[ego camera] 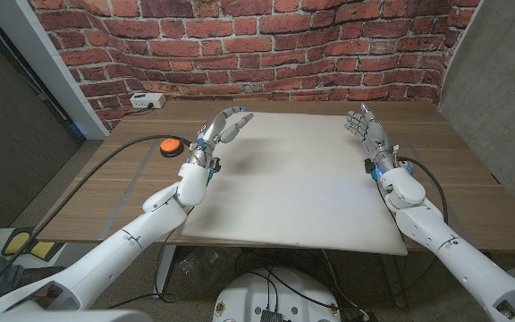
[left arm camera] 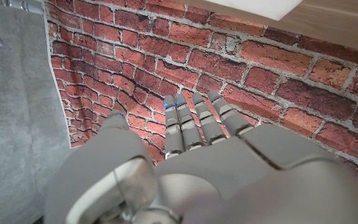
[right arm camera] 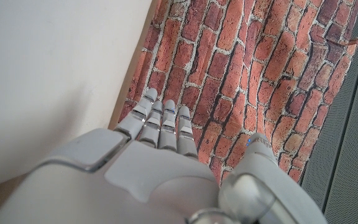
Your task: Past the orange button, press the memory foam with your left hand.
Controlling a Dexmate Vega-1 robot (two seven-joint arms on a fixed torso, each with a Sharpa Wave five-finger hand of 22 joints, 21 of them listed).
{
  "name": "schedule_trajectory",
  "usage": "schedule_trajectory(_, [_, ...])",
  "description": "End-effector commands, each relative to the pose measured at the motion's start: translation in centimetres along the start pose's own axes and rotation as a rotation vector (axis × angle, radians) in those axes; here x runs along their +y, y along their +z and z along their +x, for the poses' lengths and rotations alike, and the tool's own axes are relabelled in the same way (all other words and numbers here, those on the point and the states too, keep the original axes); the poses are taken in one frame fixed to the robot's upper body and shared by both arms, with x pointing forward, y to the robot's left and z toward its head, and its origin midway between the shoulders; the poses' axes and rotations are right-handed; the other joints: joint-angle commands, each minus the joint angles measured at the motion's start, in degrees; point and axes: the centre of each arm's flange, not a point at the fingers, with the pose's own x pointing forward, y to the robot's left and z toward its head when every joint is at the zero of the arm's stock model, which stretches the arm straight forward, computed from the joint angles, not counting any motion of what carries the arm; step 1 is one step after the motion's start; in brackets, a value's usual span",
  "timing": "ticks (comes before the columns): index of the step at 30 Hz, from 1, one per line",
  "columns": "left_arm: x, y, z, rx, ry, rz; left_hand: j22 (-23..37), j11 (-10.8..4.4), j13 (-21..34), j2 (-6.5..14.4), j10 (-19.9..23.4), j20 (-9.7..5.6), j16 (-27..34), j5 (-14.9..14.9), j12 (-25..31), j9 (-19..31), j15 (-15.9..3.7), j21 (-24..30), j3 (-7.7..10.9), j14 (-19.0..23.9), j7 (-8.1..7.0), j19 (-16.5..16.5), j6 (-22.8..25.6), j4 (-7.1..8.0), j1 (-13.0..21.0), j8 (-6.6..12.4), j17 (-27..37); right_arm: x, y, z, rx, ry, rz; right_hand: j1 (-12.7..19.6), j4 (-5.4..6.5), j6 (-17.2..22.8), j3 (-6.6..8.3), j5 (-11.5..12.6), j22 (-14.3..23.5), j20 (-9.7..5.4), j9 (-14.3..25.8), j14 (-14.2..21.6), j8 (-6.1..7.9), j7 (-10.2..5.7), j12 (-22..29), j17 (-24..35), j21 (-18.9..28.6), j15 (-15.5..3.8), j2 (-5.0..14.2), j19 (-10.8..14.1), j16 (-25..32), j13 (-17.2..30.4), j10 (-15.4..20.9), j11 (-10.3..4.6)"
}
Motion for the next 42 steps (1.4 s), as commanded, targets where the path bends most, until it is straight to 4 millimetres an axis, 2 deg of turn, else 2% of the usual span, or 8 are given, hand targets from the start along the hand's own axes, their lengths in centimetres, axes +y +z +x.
schedule_trajectory(1, [1.4,-1.2,-0.2,0.01,0.007,-0.24,0.2,0.66,0.1,-0.7,0.1,0.47,0.4,-0.2,-0.1,0.1,0.26,0.4,0.01,0.2,0.09,0.1,-0.6,0.54,0.0,-0.22,0.1,-0.2,0.4,-0.2,-0.006,0.007,-0.013,0.3,-0.34,0.3,0.0,-0.1,0.3,-0.23,0.2,0.6,-0.16,-0.2,0.0,0.3,-0.4,0.02,0.13,0.3,0.0,0.3,0.3,0.01])
schedule_trajectory(13, [2.6,-2.9,-0.6,0.033,0.018,-0.415,0.1,1.34,0.1,-1.4,-0.6,0.77,0.3,-0.4,-0.3,0.1,0.57,0.3,-0.33,-0.2,0.43,-0.2,-2.3,0.9,-0.6,-0.72,0.1,-0.5,1.0,-0.5,-0.011,0.005,-0.02,0.3,-0.35,0.3,-0.02,-0.1,0.3,-0.2,0.2,0.6,-0.18,-0.17,0.0,0.3,-0.5,0.07,0.14,0.3,0.0,0.3,0.3,0.01])
schedule_trajectory(19, [3.0,-4.3,-0.7,0.074,0.035,-0.48,0.1,1.73,0.1,-1.8,-1.9,1.24,-0.1,-0.4,-0.7,0.1,1.2,0.2,-0.59,-1.2,0.57,-0.6,-3.9,1.23,-1.2,-1.06,0.1,-0.7,0.8,-0.7,-0.008,0.002,-0.011,0.3,-0.35,0.3,-0.04,-0.1,0.3,-0.2,0.2,0.6,-0.17,-0.15,0.0,0.3,-0.5,0.08,0.13,0.4,0.0,0.3,0.3,0.0])
schedule_trajectory(24, [2.8,-5.1,-0.8,0.091,0.024,-0.548,0.1,2.37,0.1,-2.1,-2.7,1.57,-0.1,-0.4,-0.8,0.1,1.46,0.2,-0.87,-1.6,0.68,-0.7,-5.2,1.48,-1.7,-1.28,0.1,-0.8,0.6,-0.9,-0.006,-0.002,0.0,0.3,-0.35,0.3,-0.05,-0.1,0.3,-0.23,0.2,0.6,-0.19,-0.21,0.0,0.3,-0.6,0.07,0.13,0.4,0.0,0.3,0.3,0.02])
schedule_trajectory(28, [2.5,-5.3,-0.7,0.105,-0.003,-0.56,0.1,2.62,0.1,-2.8,-5.0,1.63,-0.4,-0.5,-1.1,0.1,1.96,-0.2,-1.61,-3.4,1.04,-1.9,-9.1,2.15,-3.0,-1.77,0.1,-0.9,0.4,-1.0,0.0,-0.006,0.002,0.3,-0.35,0.3,-0.05,-0.1,0.3,-0.22,0.2,0.6,-0.18,-0.2,0.0,0.3,-0.6,0.07,0.13,0.4,0.0,0.3,0.2,0.0])
schedule_trajectory(30, [2.2,-5.6,-0.7,0.116,-0.017,-0.586,0.1,3.91,0.1,-3.2,-6.2,1.61,-0.3,-0.4,-1.2,0.1,2.46,-0.2,-2.17,-4.2,1.17,-2.4,-11.6,2.71,-4.0,-1.87,0.2,-0.9,0.3,-1.1,0.005,-0.009,0.017,0.3,-0.35,0.3,-0.06,-0.1,0.3,-0.22,0.2,0.6,-0.18,-0.19,-0.1,0.3,-0.6,0.08,0.14,0.4,-0.1,0.3,0.2,0.01])
schedule_trajectory(33, [1.9,-6.1,-0.7,0.137,-0.035,-0.623,0.1,4.54,0.2,-3.4,-7.9,2.02,-0.4,-0.4,-1.3,0.1,3.28,-0.3,-2.63,-5.8,1.55,-3.0,-14.2,3.2,-4.8,-1.8,0.2,-0.8,0.2,-1.0,0.008,-0.006,0.022,0.3,-0.35,0.3,-0.06,-0.1,0.3,-0.22,0.2,0.6,-0.18,-0.2,0.0,0.3,-0.7,0.04,0.15,0.4,0.0,0.3,0.2,0.0])
schedule_trajectory(42, [1.8,-6.1,-1.1,0.152,-0.022,-0.629,0.1,4.78,0.2,-3.5,-8.4,1.96,-0.4,-0.3,-1.2,0.1,3.32,-0.4,-2.82,-6.3,1.63,-3.4,-14.6,3.37,-5.1,-1.5,0.2,-0.5,0.1,-0.4,0.013,0.014,0.027,0.3,-0.34,0.4,-0.08,-0.1,0.3,-0.22,0.2,0.6,-0.17,-0.17,0.0,0.3,-0.7,0.07,0.15,0.4,0.0,0.3,0.3,0.05])
